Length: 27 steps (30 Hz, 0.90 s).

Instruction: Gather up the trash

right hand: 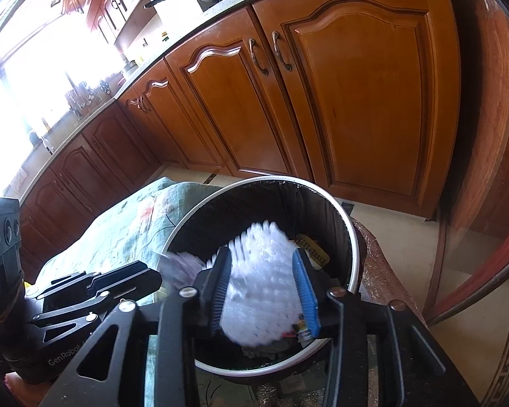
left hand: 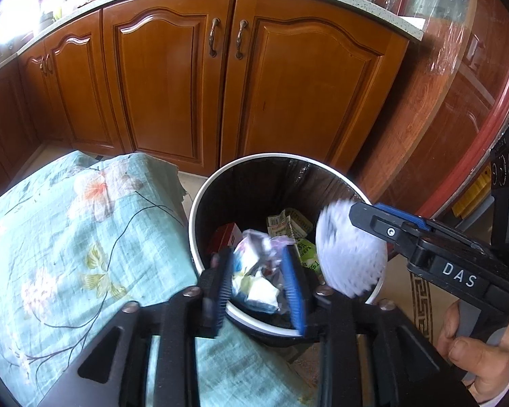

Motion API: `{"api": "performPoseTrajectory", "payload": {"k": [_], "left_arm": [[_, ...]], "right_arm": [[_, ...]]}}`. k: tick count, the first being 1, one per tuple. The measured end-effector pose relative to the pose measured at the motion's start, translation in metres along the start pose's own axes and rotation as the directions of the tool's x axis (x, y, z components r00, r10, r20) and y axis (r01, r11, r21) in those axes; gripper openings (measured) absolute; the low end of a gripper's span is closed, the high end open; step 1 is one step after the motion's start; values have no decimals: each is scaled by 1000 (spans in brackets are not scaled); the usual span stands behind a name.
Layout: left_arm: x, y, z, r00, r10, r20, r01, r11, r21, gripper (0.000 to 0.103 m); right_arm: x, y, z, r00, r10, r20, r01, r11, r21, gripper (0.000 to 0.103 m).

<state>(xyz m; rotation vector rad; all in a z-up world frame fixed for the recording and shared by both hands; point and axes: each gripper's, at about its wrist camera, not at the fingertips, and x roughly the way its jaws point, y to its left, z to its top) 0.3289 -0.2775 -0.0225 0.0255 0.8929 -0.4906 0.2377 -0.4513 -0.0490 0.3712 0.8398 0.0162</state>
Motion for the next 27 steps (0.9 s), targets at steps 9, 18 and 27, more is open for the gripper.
{"api": "performPoseTrajectory", "payload": {"k": [9, 18, 27], "left_arm": [[-33, 20, -23, 999, -11, 45, 15, 996, -83, 68], [-90, 51, -76, 991, -3, 131, 27, 983, -181, 79], [-142, 66, -138, 977, 80, 197, -34, 973, -228, 88]], "right_arm": [[-27, 2, -8, 997, 41, 63, -44, 998, 38, 81], [-54, 26, -40, 991, 66, 115, -73, 996, 54, 91], [-74, 65, -92, 987, 92, 128, -97, 995, 37, 96]]}}
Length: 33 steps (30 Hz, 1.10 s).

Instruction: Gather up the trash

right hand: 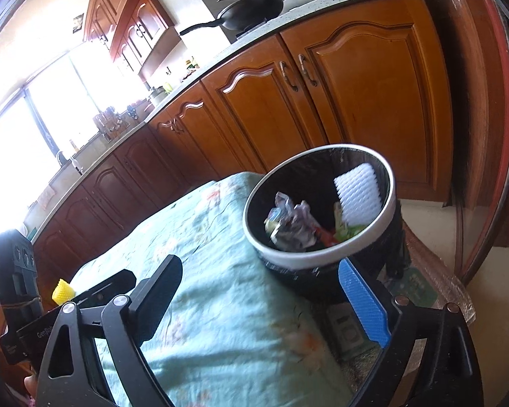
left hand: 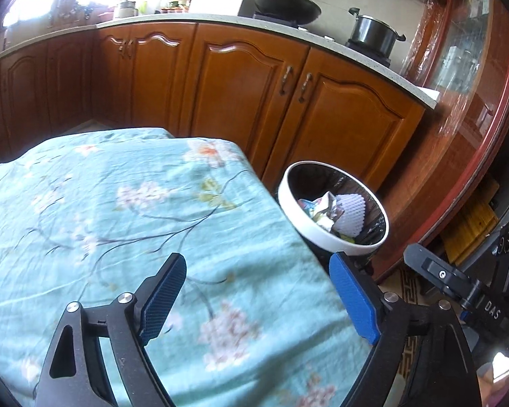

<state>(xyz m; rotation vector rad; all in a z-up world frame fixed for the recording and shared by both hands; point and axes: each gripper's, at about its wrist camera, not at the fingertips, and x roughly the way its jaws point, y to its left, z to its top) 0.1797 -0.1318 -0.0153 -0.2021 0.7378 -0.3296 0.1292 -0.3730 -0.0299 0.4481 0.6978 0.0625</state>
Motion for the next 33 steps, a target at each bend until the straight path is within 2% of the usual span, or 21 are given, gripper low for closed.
{"api": "performPoseTrajectory", "payload": {"k": [4, 10, 16, 20, 24, 29, 33], "left_arm": [[-27, 9, -20, 998, 35, 48, -35, 999, 6, 90], [-57, 12, -42, 989, 91, 115, -96, 995, 37, 96], [-87, 19, -50, 978, 99, 183, -106, 994, 34, 100], [-105, 17, -56, 958, 120, 260, -139, 989, 54, 102], [-111, 14, -72, 932, 174, 318, -208, 975, 77, 102], [-106, 10, -90, 907, 234, 349, -281, 956, 89, 102], [-99, 9, -96, 898, 264, 352, -316, 943, 101, 102]], "right_arm": [[-8, 24, -21, 1000, -13, 9, 13, 998, -56, 98], [-29, 54, -41, 995, -27, 93, 42, 985, -166, 101], [-42, 71, -43, 990, -24, 143, 54, 975, -214, 102], [-55, 80, -37, 982, -12, 190, 57, 970, -235, 103], [-67, 88, -39, 959, -6, 285, 86, 960, -268, 103], [-48, 82, -56, 961, -55, 272, 133, 951, -279, 103], [-38, 74, -64, 964, -63, 259, 132, 957, -258, 103]]}}
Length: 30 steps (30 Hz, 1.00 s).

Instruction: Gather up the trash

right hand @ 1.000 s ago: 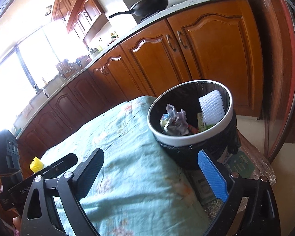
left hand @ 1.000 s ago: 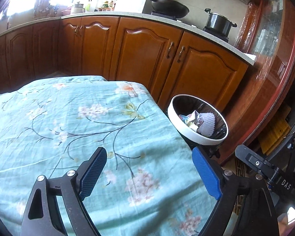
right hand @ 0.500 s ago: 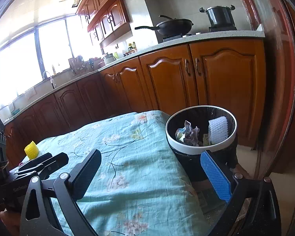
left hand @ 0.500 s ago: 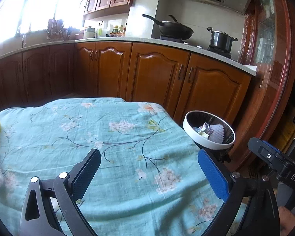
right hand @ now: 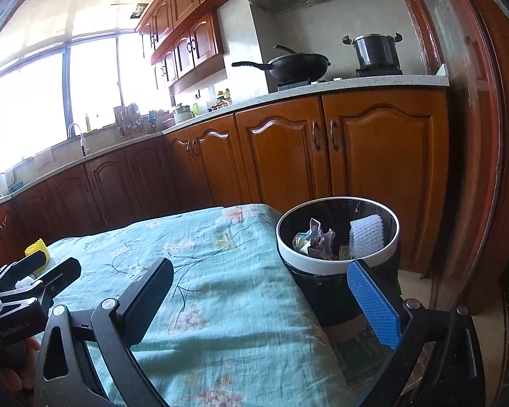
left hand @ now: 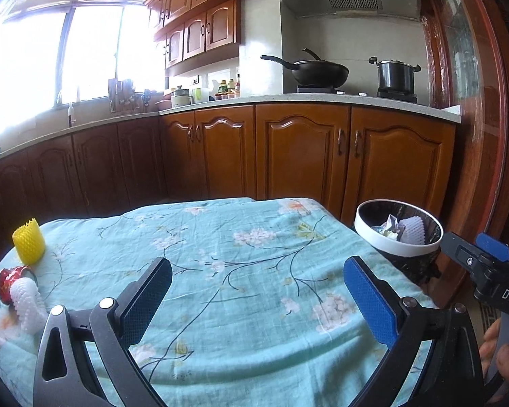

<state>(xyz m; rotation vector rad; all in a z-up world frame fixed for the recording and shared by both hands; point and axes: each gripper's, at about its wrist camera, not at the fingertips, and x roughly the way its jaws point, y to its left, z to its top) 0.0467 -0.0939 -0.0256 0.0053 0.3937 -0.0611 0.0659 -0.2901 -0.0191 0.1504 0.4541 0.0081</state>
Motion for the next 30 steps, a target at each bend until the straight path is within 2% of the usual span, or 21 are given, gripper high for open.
{"api": "performPoseTrajectory", "payload": {"k": [15, 30], "left_arm": [[0, 5, -1, 1000, -1, 26, 0, 1000, 14, 102], [0, 10, -1, 1000, -14, 26, 14, 1000, 4, 102]], "right_arm": [[-15, 11, 1, 997, 0, 71, 4, 998, -56, 103], [-16, 13, 1, 997, 24, 67, -21, 999, -49, 103]]}}
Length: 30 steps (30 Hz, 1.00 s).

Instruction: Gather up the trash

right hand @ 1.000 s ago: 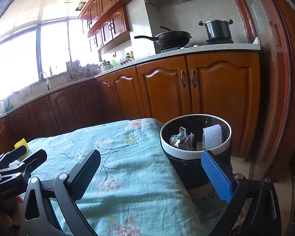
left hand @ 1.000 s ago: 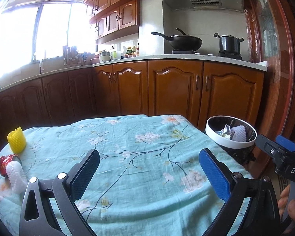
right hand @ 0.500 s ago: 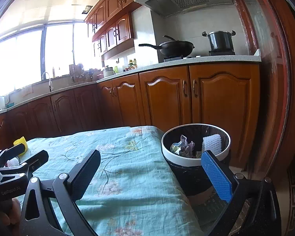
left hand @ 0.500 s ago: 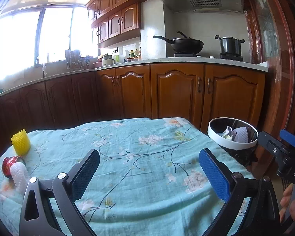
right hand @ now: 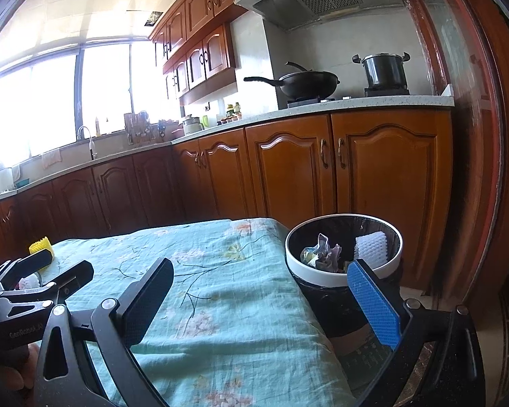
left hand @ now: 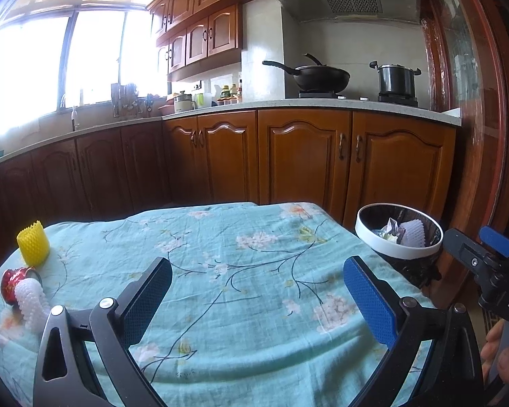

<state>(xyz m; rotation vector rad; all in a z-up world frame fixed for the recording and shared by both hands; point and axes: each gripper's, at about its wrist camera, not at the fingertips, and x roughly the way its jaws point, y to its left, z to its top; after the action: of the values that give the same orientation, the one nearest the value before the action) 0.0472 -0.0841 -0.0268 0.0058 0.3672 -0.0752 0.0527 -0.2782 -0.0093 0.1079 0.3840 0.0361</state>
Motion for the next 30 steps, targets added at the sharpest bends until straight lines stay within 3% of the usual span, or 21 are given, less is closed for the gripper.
{"api": "performPoseTrajectory", "payload": {"k": [30], "left_arm": [[1, 5, 0, 1000, -17, 1, 17, 1000, 2, 102]], "right_arm": [[0, 2, 1, 1000, 6, -10, -6, 1000, -2, 103]]}}
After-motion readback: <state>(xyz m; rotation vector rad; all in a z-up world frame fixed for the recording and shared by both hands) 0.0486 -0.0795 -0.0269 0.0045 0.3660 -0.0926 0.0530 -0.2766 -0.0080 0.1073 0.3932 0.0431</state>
